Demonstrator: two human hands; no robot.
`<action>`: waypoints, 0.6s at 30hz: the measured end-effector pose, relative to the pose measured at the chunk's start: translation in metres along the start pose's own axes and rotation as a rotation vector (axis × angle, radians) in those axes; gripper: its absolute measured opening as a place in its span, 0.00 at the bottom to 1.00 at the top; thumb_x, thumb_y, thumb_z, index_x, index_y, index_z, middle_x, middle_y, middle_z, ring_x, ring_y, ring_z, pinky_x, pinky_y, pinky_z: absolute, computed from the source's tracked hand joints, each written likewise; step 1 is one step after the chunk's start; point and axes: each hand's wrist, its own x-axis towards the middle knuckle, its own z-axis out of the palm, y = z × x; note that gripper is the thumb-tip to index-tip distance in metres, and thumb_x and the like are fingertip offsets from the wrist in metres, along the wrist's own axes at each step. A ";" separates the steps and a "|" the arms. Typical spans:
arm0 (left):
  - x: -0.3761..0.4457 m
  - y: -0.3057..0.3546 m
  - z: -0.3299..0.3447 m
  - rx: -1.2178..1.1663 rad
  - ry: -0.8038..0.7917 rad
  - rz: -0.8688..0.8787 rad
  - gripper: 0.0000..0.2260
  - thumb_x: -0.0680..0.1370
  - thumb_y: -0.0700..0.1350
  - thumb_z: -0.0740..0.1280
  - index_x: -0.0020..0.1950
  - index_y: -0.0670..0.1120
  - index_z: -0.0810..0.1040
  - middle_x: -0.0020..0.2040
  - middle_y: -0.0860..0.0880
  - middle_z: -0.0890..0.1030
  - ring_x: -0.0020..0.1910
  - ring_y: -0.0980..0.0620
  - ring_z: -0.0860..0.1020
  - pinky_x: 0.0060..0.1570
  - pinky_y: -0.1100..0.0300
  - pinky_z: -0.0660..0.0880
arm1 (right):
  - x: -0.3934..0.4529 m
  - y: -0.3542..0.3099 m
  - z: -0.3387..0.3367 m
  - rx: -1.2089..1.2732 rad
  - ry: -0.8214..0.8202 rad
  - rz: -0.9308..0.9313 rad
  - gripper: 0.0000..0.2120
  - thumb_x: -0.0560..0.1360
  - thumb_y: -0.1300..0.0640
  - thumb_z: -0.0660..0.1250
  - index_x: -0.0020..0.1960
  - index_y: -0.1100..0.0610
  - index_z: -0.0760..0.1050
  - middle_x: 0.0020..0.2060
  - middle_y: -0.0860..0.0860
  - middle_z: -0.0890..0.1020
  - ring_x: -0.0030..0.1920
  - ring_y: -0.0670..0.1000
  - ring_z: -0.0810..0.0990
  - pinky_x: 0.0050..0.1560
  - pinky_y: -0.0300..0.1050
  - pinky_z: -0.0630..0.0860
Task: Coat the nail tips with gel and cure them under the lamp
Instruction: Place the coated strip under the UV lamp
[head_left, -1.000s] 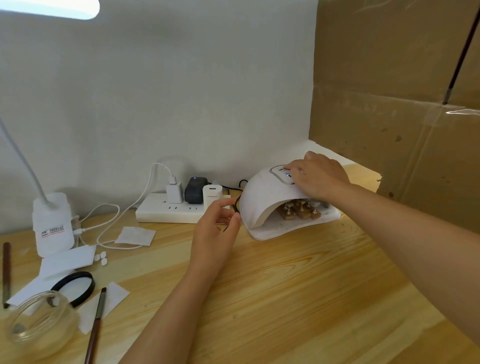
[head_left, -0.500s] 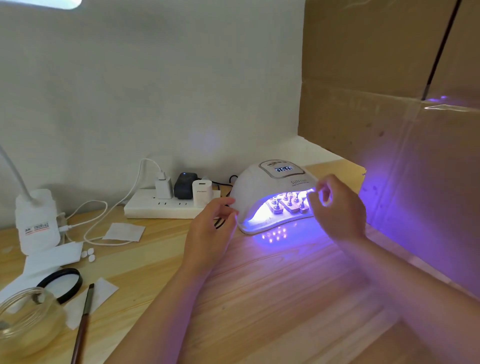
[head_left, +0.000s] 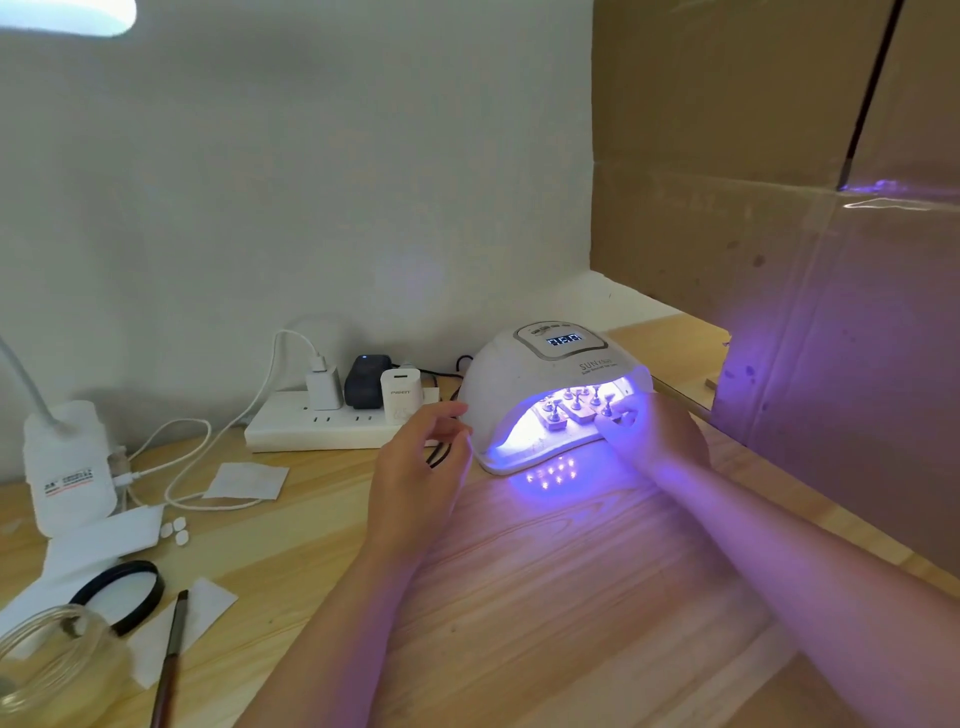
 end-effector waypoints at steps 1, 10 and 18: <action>0.000 0.000 0.000 0.000 0.000 -0.003 0.16 0.74 0.36 0.66 0.46 0.59 0.73 0.39 0.58 0.79 0.41 0.66 0.75 0.41 0.77 0.67 | -0.002 0.002 -0.001 0.023 0.017 -0.015 0.11 0.71 0.55 0.67 0.42 0.64 0.78 0.35 0.56 0.79 0.39 0.59 0.76 0.35 0.43 0.65; -0.002 0.002 -0.001 -0.026 0.007 0.006 0.16 0.74 0.36 0.66 0.46 0.59 0.73 0.39 0.57 0.79 0.40 0.67 0.75 0.41 0.76 0.67 | -0.053 0.038 -0.052 0.263 0.093 -0.081 0.13 0.65 0.57 0.74 0.29 0.46 0.73 0.23 0.40 0.76 0.27 0.36 0.73 0.32 0.26 0.67; -0.001 0.001 0.000 -0.042 0.016 0.000 0.15 0.74 0.35 0.66 0.47 0.57 0.74 0.39 0.57 0.79 0.40 0.67 0.75 0.40 0.77 0.67 | -0.068 0.069 -0.079 0.232 0.239 0.003 0.12 0.65 0.63 0.74 0.31 0.50 0.74 0.24 0.47 0.75 0.27 0.40 0.72 0.33 0.24 0.65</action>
